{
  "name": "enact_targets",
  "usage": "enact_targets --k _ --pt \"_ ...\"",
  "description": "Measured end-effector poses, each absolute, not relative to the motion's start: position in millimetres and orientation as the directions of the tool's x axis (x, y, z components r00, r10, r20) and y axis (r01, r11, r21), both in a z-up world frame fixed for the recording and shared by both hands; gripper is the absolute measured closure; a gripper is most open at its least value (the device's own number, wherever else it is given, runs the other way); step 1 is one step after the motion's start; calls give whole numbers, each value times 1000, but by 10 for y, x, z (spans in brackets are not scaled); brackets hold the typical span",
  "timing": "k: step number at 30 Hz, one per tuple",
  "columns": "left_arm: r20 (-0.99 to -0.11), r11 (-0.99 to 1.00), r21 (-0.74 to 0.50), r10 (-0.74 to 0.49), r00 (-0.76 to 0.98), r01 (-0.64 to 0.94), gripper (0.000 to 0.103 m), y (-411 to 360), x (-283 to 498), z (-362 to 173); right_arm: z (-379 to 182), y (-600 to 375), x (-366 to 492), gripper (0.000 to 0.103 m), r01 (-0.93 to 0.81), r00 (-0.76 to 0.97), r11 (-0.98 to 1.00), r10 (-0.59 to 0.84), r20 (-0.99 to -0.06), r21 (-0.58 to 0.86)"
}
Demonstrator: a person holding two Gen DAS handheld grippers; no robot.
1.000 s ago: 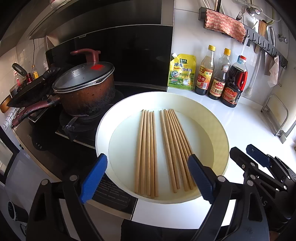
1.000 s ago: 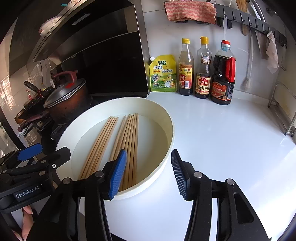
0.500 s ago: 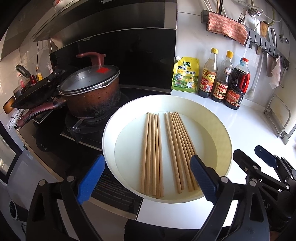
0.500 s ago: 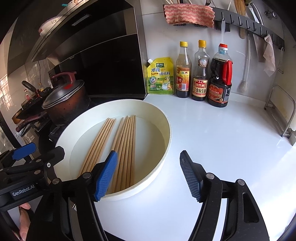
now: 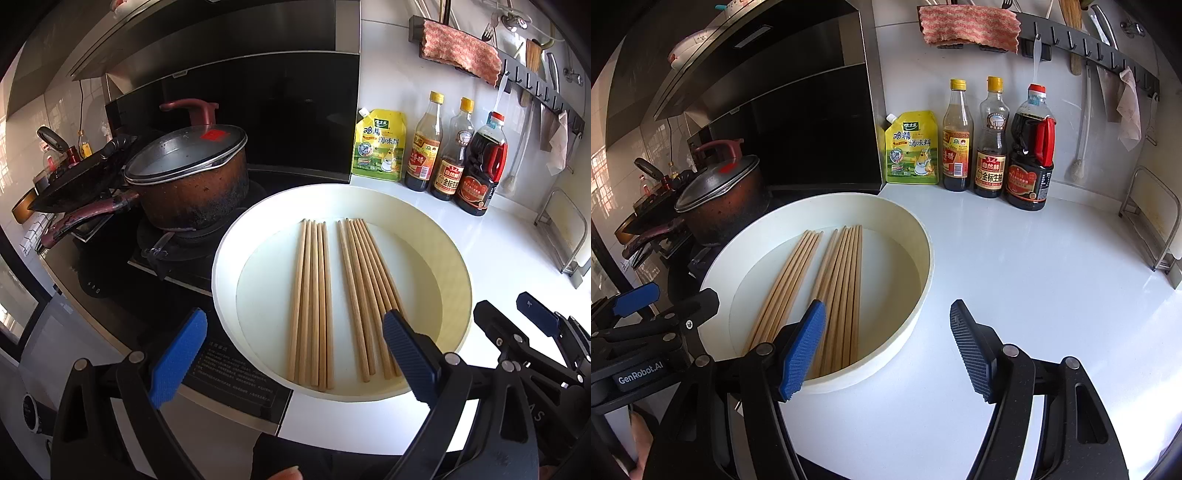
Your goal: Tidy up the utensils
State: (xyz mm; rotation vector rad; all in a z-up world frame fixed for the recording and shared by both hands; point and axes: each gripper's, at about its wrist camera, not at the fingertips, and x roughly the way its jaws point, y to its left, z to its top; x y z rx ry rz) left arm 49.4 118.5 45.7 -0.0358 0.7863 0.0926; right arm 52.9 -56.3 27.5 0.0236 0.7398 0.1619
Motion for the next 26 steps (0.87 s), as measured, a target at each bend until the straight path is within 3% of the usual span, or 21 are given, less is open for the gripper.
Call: enact_targets --k 26 --pt "-720 995 -8 60 691 -95 8 1183 498 443 280 -543 500 36 -144 727 987 155 -669 73"
